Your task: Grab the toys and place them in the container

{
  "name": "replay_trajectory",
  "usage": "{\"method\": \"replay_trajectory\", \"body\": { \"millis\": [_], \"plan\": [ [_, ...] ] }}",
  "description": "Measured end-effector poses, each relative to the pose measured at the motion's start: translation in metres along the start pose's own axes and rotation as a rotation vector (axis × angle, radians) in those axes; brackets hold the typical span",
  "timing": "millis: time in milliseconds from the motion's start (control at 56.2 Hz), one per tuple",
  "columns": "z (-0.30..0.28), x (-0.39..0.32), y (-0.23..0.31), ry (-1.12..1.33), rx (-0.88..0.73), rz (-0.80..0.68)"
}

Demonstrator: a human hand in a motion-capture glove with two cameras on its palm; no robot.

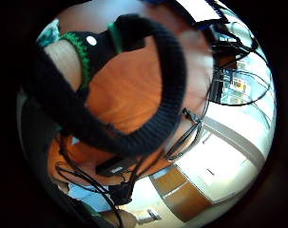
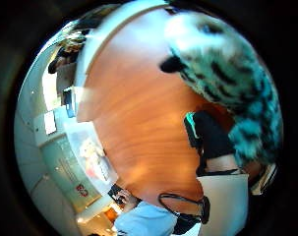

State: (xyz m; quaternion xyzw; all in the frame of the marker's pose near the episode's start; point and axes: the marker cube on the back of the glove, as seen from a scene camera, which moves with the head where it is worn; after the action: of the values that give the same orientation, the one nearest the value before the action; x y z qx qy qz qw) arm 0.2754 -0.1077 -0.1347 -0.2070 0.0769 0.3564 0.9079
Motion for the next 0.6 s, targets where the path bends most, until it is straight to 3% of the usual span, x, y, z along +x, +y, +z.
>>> {"method": "replay_trajectory", "body": {
  "millis": [71, 267, 604],
  "plan": [
    [0.009, 0.002, -0.009, -0.028, -0.009, -0.010],
    [-0.008, -0.008, -0.007, -0.204, 0.194, -0.108],
    [-0.107, -0.132, 0.073, -0.200, 0.292, -0.444]
  ]
}}
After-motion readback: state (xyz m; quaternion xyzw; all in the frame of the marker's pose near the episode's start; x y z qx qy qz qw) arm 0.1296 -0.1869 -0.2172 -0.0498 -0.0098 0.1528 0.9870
